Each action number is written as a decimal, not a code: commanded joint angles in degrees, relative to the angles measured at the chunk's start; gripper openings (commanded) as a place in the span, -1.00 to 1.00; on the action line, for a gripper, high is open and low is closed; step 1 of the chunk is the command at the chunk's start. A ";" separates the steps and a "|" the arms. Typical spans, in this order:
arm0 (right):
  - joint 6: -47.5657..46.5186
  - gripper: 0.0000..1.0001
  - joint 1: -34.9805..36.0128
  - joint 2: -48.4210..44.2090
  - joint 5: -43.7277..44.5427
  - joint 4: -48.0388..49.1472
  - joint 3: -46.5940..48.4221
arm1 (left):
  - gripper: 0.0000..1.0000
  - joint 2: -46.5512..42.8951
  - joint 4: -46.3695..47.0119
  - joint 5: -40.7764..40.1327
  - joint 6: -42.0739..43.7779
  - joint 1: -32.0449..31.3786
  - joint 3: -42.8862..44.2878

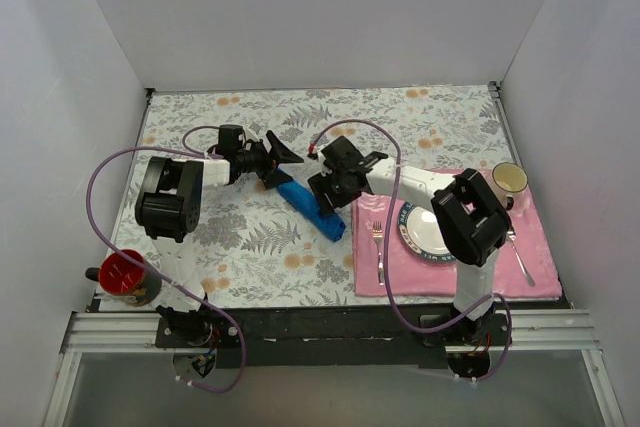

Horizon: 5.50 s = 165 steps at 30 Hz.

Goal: Fold the napkin, place the utensils inside, and roll it up
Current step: Roll the napkin with the utensil

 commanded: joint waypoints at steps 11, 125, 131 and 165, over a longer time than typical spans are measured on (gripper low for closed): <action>-10.66 0.59 12.07 4.40 19.67 -5.80 16.28 | 0.57 1.17 -6.09 -3.33 3.51 0.18 1.07; 25.03 0.05 -5.41 7.14 -28.85 28.95 -12.10 | 0.41 -1.91 30.73 -2.37 -7.30 -3.25 -20.46; 15.02 0.33 -4.36 2.48 -23.58 17.85 -9.98 | 0.40 -1.99 29.51 -2.54 -6.17 -3.25 -20.38; 10.60 0.05 0.39 -7.28 -16.89 16.43 -24.83 | 0.41 -4.63 24.24 -2.81 -2.91 -3.33 -17.74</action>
